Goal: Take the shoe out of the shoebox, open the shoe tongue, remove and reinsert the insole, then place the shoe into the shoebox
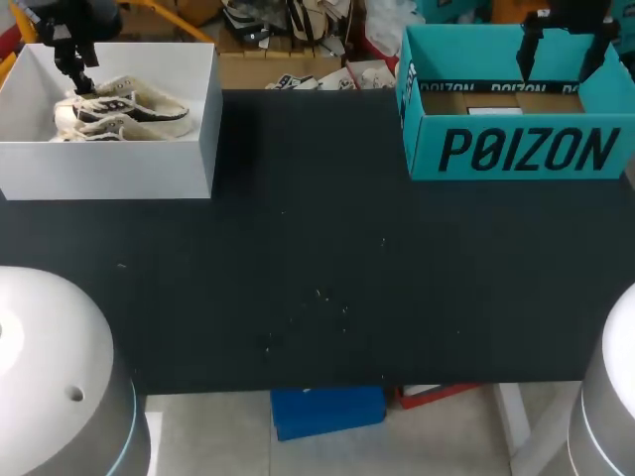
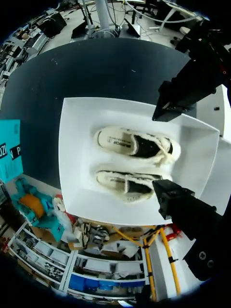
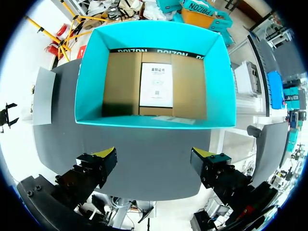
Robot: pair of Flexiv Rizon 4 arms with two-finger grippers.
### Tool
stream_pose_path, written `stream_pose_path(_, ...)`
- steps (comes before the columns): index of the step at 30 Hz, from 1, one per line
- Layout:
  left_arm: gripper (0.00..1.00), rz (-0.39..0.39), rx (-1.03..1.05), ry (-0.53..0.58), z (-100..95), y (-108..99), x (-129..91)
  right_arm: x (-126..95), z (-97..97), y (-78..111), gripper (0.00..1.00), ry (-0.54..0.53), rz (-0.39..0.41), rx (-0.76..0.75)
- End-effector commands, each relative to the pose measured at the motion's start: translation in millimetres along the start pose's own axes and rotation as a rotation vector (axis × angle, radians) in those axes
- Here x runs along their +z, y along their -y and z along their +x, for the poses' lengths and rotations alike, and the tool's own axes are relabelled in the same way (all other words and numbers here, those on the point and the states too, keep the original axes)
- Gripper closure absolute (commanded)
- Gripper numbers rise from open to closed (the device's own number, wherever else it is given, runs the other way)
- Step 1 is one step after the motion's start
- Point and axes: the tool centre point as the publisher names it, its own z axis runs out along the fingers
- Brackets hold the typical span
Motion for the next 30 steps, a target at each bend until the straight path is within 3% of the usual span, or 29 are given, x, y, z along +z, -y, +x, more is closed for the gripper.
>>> stream_pose_path(1,0.24,-0.016,0.013,0.002,-7.4,3.1,21.9,-0.1,-0.1,0.3,0.00,0.000,0.000,0.000)
stream_pose_path(6,0.28,-0.020,0.012,-0.010,-8.7,3.6,44.3,-0.1,-0.1,0.3,0.00,0.000,0.000,0.000)
stream_pose_path(8,0.41,-0.020,0.013,-0.008,-10.5,5.3,51.7,-0.1,-0.1,0.3,0.00,0.000,0.000,0.000)
stream_pose_path(12,0.51,-0.024,0.005,-0.008,-13.1,7.1,64.6,-0.1,-0.1,0.3,0.00,0.000,0.000,0.000)
stream_pose_path(22,0.52,-0.048,-0.025,-0.015,-17.8,1.9,102.7,-0.1,-0.1,0.3,0.00,0.000,0.000,0.000)
stream_pose_path(30,0.53,-0.051,-0.038,-0.019,-19.4,0.6,119.6,-0.1,-0.1,0.3,0.00,0.000,0.000,0.000)
